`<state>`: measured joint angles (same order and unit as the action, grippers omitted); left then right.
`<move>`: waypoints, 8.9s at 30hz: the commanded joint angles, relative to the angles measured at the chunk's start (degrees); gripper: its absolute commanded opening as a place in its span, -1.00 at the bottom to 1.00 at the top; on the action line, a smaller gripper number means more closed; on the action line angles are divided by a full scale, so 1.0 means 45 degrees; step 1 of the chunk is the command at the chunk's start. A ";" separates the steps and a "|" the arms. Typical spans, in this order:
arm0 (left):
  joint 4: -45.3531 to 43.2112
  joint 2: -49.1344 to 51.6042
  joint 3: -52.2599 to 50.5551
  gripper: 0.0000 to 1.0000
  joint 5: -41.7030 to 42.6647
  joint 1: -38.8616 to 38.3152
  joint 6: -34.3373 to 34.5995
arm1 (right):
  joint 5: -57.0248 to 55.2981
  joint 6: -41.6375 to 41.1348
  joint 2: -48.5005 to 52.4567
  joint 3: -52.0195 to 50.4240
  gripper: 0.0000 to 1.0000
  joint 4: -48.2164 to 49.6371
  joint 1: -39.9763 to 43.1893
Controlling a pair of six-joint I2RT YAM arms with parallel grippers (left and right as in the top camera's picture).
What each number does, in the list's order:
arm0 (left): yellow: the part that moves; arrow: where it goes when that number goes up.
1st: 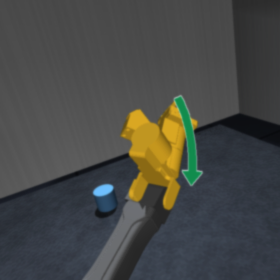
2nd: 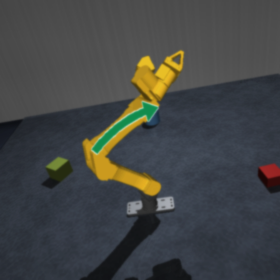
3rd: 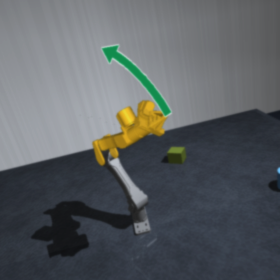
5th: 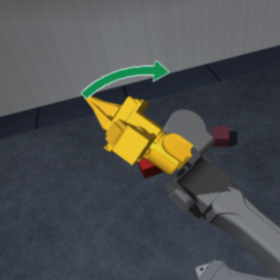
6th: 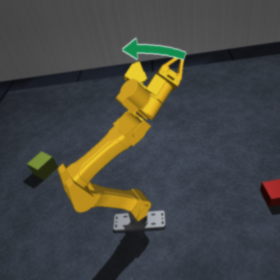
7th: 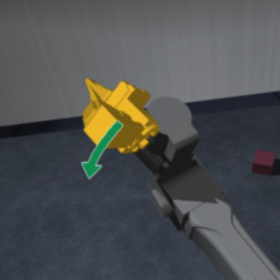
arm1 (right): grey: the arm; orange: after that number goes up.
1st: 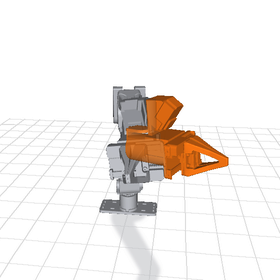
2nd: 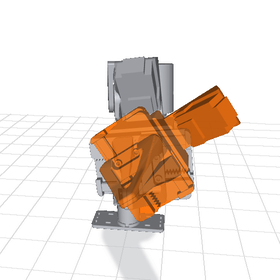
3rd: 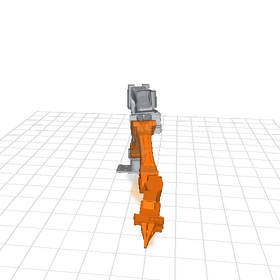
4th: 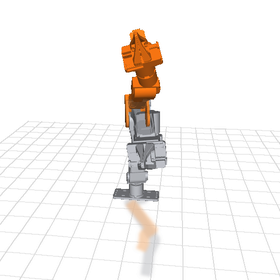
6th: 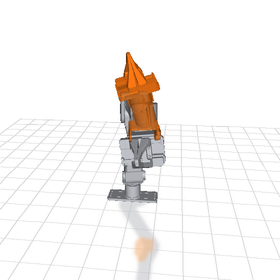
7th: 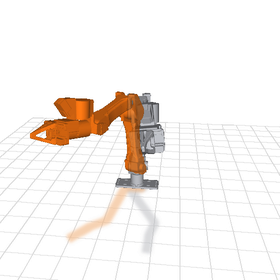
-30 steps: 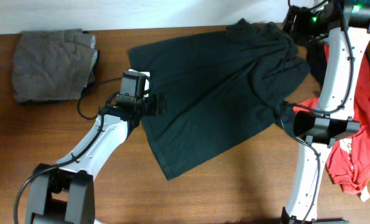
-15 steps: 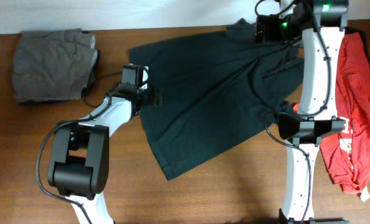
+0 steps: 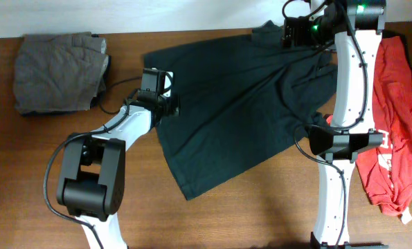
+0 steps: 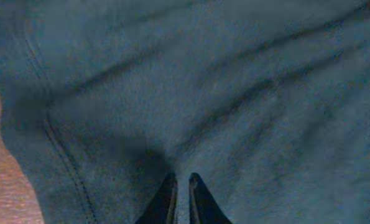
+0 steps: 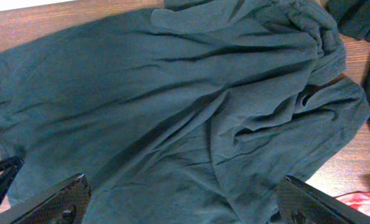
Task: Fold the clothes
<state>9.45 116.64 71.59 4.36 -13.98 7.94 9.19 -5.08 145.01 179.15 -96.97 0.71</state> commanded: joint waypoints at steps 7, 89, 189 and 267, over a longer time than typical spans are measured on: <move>0.0049 0.1039 0.0170 -0.85 0.0117 -0.0024 -0.0029 | -0.0180 0.0126 -0.0452 0.0189 1.00 -0.0073 -0.0005; 1.1914 -0.4308 0.2667 0.98 0.0413 0.1107 0.2215 | -0.1632 -0.0743 -0.7567 -1.1973 0.88 0.0505 0.0350; 0.7723 -0.4580 -0.4124 0.40 -0.2098 0.1122 0.2977 | 0.0248 -0.0597 -0.7558 -2.2955 0.58 0.8825 -0.0738; 0.8276 -0.3371 -0.3264 0.00 -0.3152 0.1749 0.0724 | 0.0151 -0.0262 -0.7558 -2.2955 0.58 0.8893 -0.0738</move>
<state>46.87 101.06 58.37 -10.92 -6.13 12.73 10.22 -7.05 111.59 76.16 -56.90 -2.26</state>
